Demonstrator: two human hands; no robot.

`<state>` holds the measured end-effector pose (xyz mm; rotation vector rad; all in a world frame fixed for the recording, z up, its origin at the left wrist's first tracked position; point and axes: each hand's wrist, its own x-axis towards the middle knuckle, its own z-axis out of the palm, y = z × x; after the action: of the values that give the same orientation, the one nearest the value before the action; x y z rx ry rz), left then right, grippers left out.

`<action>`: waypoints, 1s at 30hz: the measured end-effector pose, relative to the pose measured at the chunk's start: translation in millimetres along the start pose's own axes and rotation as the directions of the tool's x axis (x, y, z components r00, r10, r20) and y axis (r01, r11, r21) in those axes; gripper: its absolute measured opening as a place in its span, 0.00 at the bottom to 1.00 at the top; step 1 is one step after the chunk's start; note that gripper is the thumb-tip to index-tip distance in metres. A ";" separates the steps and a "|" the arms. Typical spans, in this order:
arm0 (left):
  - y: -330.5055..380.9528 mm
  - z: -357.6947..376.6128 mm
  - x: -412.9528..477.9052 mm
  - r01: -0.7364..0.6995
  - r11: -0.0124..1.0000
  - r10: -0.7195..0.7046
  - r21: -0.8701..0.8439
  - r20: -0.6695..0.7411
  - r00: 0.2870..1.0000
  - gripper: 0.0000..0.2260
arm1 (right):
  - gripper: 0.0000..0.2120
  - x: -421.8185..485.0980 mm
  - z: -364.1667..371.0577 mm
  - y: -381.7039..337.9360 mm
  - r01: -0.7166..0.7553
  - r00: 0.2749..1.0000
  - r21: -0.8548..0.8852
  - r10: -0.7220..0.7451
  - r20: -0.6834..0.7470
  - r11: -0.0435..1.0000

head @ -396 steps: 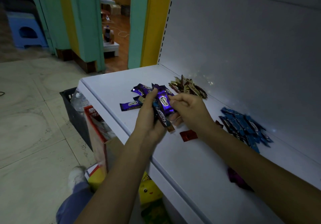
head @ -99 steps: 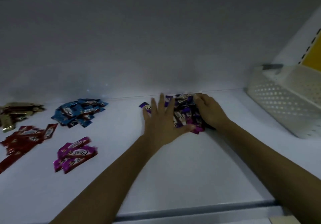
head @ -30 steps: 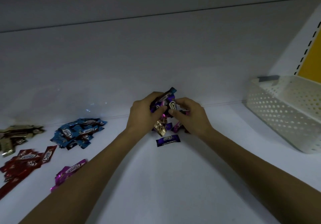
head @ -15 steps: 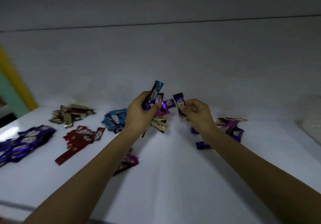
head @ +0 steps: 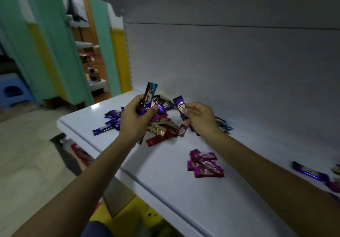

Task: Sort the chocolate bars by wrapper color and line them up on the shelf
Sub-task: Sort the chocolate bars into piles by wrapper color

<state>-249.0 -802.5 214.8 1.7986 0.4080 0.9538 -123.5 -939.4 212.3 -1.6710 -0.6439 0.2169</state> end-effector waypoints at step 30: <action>-54.6 -83.3 24.3 0.140 0.944 -0.224 -0.300 -0.266 0.938 0.08 | 0.14 62.2 151.4 -36.9 -0.091 0.860 -0.027 0.092 0.501 0.995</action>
<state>-289.1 -711.3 190.5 1.3414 0.5899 1.0930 -156.2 -775.6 228.3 -1.6557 -0.9518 0.7407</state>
